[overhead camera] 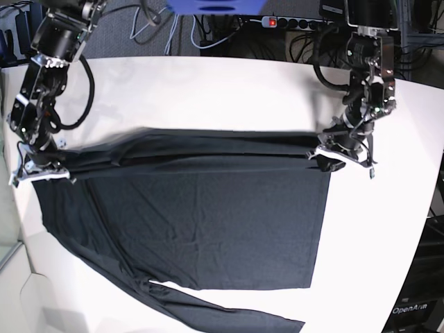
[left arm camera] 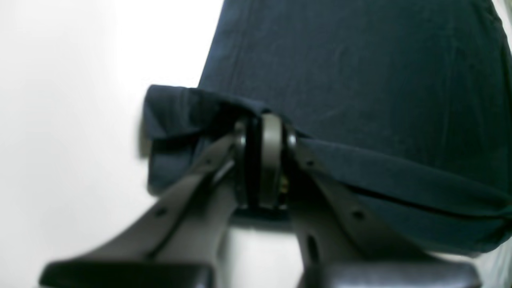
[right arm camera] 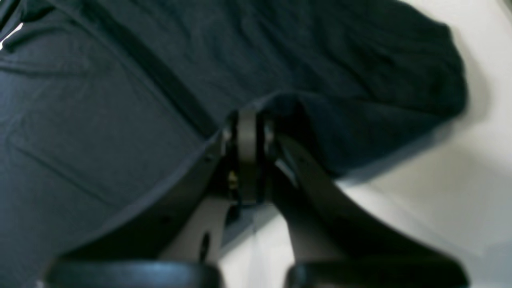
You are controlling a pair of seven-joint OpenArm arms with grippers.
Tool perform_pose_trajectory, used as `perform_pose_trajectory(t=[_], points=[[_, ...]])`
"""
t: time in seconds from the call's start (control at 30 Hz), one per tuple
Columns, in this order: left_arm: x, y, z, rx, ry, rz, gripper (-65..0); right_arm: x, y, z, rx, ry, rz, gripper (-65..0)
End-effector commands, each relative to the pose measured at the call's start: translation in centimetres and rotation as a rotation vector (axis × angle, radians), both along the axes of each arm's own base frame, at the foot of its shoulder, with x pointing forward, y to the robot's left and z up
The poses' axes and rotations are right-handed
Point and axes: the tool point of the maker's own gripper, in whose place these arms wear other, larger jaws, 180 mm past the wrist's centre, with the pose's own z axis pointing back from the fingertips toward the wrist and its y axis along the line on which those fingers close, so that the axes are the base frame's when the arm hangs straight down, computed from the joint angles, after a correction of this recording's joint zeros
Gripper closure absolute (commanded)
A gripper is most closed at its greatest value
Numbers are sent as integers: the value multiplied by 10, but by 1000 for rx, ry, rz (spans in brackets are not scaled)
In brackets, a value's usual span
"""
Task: Fold the T-shirt properly
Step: 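Lift the held shoulder edge with both grippers and pull it taut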
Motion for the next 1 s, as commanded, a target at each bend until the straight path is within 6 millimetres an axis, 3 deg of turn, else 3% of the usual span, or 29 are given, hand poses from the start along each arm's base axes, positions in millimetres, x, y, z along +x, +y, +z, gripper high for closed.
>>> perform_pose_trajectory(t=[0.0,0.2,0.4,0.53,0.67,0.83,0.97], points=[[13,5,16,9,-61,8,-38,12,-12,21,-38,-60,-14,0],[26,5,28,7,-95,9,-38,21,-12,28,-37,-81,-12,0],[38,3,40,5,-128,4,-38,37,3,38,-52,-114,32,0],[43,2,45,5,-141,4,-38,42,13,28,-54,-106,58,0],[49,7,37,0,-120,17,-38,47,18,21,-55,-107,67,0],[54,11,29,-4,-98,29,-38,46,10,15,-65,-101,53,0],[60,11,33,-7,-110,30,-38,51,5,23,-80,-116,50,0]])
